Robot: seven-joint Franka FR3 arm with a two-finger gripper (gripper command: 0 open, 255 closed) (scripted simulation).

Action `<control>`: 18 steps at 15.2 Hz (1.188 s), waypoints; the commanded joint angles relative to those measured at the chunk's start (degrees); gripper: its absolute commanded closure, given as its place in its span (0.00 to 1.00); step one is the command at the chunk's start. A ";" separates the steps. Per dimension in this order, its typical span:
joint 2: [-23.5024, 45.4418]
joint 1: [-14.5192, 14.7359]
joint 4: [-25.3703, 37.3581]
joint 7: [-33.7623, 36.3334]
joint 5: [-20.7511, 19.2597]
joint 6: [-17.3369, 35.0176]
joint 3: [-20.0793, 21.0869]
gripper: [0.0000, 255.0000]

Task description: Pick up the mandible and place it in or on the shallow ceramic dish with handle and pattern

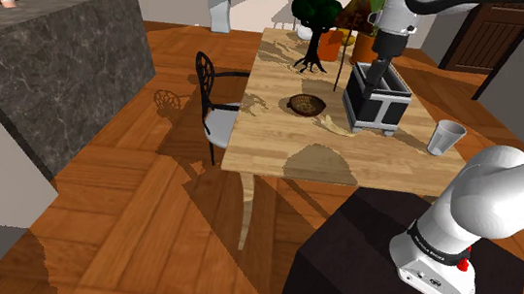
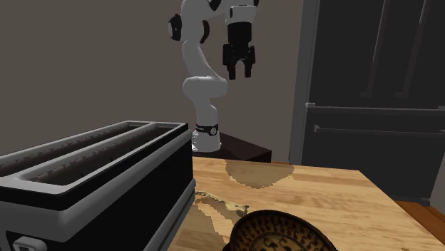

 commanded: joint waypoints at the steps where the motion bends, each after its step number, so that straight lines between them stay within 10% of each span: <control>1: 3.73 0.19 0.35 -3.65 -0.87 2.61 -2.29 0.00; 18: 41.58 0.68 13.49 -35.54 4.86 18.84 -15.44 0.00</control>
